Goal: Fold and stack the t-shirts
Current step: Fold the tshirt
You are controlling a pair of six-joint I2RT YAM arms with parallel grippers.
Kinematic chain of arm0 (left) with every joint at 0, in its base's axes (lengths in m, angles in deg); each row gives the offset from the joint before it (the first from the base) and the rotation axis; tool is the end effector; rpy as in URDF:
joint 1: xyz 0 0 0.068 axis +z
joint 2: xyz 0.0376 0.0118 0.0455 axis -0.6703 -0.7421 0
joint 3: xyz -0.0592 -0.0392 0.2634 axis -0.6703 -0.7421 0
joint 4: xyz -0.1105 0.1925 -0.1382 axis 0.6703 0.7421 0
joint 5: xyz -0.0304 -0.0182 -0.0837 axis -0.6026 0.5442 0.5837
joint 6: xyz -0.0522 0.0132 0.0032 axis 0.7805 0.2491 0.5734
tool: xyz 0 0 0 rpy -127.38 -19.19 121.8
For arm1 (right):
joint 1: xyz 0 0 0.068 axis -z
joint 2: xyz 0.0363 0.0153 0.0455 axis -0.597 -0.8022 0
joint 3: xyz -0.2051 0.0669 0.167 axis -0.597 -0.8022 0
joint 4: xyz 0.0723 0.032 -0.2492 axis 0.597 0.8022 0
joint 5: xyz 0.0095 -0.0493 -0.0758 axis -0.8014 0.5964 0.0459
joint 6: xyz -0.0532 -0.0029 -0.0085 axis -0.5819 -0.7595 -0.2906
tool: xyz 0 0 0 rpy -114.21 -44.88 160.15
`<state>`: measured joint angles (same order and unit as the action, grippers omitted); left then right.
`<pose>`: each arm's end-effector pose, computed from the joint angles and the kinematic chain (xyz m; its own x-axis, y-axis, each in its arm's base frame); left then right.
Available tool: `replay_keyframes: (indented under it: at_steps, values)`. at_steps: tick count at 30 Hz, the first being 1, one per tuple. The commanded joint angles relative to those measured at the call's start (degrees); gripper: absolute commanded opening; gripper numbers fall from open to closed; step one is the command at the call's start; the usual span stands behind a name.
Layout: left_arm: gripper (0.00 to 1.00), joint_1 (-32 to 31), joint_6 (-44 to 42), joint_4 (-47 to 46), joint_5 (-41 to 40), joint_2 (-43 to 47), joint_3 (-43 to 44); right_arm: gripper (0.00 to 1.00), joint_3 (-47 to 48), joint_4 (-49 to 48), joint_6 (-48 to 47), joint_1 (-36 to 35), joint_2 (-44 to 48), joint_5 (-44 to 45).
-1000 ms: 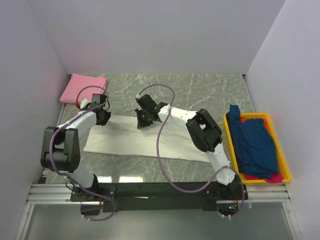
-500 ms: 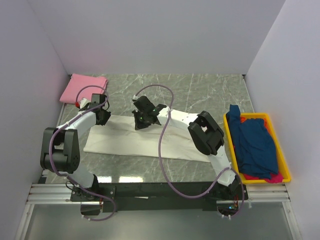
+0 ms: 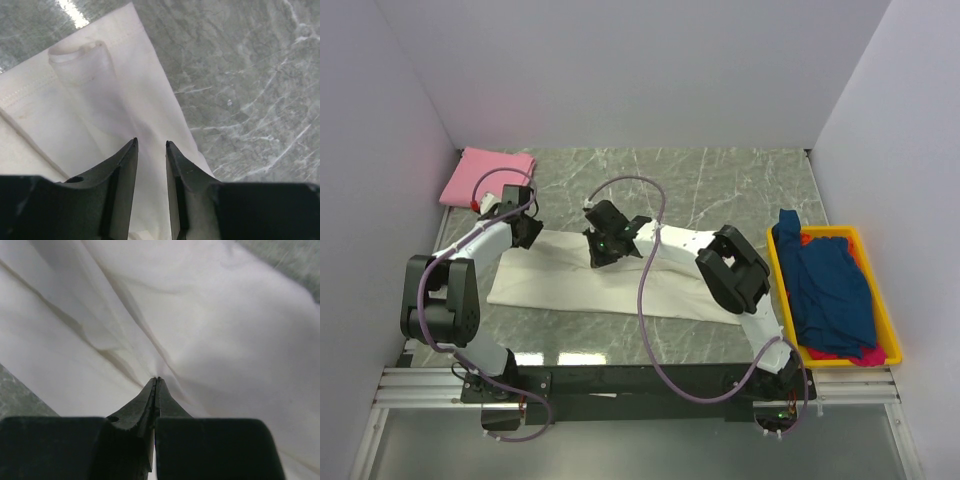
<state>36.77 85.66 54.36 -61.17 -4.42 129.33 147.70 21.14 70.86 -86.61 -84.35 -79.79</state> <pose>0.3181 -0.0196 0.1947 -0.2982 -0.8386 -0.4558 -0.7640 0.4960 -0.4127 0.3029 0.3671 0.1721 -0.8008 -0.2739 -0.5326 -0.5076 0.7823 0.3610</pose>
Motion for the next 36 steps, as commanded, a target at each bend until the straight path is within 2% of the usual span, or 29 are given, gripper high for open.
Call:
replay_keyframes:
  at_steps: [1,11,24,36]
  values:
    - [0.35,0.1,-1.3,-1.2,1.2,1.0,2.7,0.01,-1.7,-2.7,-0.2,-1.4,4.3,0.5]
    - [0.38,-0.1,-2.8,-1.6,3.2,-1.1,3.8,0.00,-3.8,-4.4,0.4,-2.9,5.1,1.0]
    - [0.35,-2.1,-0.6,0.7,1.9,-2.8,4.4,0.00,-4.2,-5.8,-0.1,-3.2,5.5,1.3]
    - [0.32,-2.3,0.5,0.1,2.6,-3.0,1.2,0.00,-4.2,-5.9,-0.2,-3.3,5.4,1.7]
